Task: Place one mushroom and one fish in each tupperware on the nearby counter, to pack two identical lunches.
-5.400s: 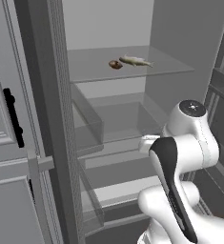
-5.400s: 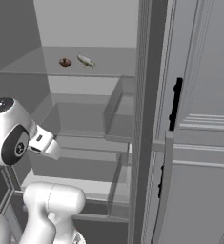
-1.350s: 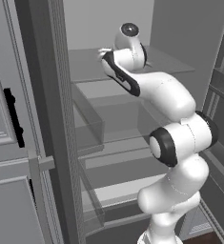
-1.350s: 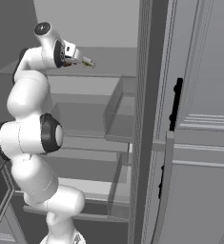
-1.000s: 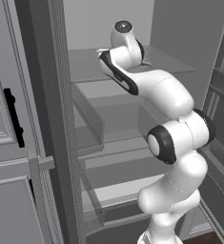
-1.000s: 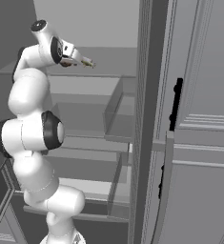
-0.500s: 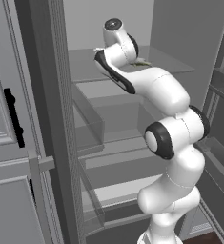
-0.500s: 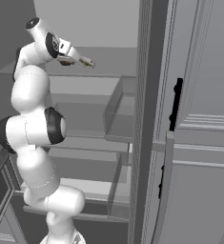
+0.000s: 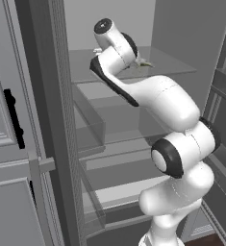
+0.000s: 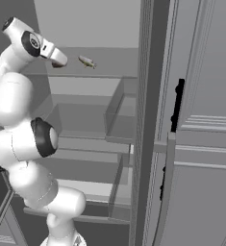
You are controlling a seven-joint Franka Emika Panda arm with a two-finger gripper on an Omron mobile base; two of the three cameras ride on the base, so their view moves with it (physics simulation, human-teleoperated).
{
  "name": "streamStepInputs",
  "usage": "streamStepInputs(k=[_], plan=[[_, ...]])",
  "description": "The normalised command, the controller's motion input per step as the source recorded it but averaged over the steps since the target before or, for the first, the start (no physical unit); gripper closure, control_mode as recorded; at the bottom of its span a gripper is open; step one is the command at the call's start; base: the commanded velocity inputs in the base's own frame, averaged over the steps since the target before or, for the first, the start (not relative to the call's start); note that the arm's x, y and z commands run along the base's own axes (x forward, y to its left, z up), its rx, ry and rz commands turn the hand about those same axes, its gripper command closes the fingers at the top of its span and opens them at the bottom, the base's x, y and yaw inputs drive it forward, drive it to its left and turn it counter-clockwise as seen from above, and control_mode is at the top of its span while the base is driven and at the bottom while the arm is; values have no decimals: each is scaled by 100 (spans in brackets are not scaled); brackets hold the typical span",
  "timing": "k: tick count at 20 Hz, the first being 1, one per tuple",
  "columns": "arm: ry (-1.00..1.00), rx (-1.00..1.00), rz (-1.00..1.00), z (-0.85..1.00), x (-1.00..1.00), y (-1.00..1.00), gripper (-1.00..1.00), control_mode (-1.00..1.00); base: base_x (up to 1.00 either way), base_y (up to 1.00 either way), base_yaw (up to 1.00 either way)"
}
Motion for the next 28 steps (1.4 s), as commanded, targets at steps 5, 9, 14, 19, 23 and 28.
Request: streamStepInputs(k=[5, 9, 14, 19, 23, 28], plan=[[-14, -1, -9, -11, -100, -76, 100, -100, 0, 0, 0], [-16, 0, 8, -9, -100, -11, 100, -100, 0, 0, 0], [-2, 1, 36, -18, -100, 9, 100, -100, 0, 0, 0], [0, 9, 43, -39, -100, -8, 100, -100, 0, 0, 0], [0, 2, 42, -38, -100, 0, 100, -100, 0, 0, 0], [0, 5, 43, -32, -100, -10, 100, -100, 0, 0, 0]])
